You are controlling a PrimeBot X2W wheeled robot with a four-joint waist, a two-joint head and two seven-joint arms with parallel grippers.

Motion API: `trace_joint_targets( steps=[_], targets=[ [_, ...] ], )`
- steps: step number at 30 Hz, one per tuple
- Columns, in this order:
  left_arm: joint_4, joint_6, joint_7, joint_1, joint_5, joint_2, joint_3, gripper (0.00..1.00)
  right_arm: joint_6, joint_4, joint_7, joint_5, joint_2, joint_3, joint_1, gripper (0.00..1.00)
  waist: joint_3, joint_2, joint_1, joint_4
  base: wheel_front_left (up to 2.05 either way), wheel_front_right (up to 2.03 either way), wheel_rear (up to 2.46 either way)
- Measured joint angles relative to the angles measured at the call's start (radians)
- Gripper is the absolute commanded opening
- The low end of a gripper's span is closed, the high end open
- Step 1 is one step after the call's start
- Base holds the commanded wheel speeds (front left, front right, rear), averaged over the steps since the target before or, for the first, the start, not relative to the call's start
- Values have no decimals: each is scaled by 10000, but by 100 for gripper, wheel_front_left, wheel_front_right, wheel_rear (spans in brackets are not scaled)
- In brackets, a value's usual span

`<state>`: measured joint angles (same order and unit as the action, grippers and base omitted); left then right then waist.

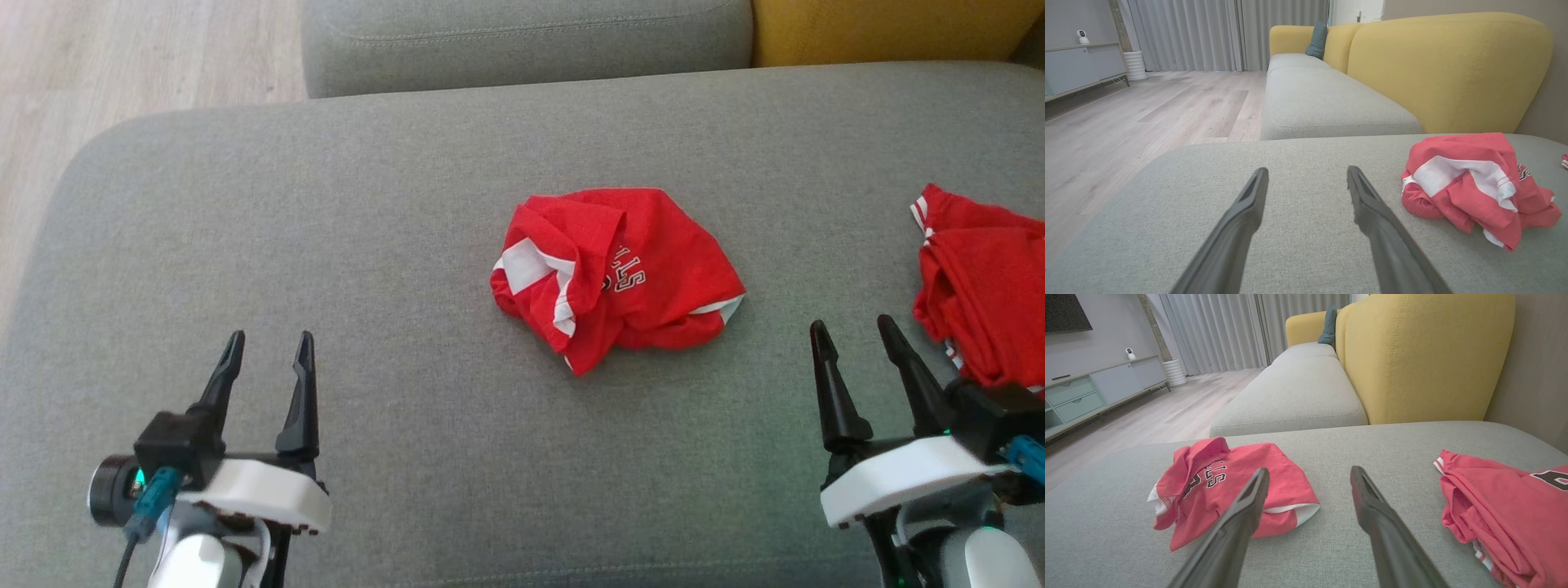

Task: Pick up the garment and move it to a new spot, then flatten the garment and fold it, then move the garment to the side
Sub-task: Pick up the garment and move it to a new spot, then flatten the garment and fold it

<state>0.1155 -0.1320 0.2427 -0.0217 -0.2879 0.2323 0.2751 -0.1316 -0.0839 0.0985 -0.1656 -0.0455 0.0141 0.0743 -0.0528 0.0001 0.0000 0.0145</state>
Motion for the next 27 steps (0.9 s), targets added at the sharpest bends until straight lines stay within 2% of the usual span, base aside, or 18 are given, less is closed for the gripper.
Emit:
trace_joint_targets(
  steps=[18, 21, 27],
  targets=[
    [-196, -88, -6, -23, -54, 48, 77, 100, 0, 6, 46, 0, 0, -196, -25, 100, -240, 0, 0, -101, 0, 0, 0],
    [-232, -88, -6, -67, -54, 50, 90, 100, 0, 184, 270, -4, -15, -746, -92, 100, -396, 0, 0, -140, 0, 0, 0],
    [-226, -75, -6, -631, -54, 35, 263, 100, 0, 1200, 777, -242, -35, -2834, -1197, 100, -838, 0, 0, -325, 0, 0, 0]
  ],
)
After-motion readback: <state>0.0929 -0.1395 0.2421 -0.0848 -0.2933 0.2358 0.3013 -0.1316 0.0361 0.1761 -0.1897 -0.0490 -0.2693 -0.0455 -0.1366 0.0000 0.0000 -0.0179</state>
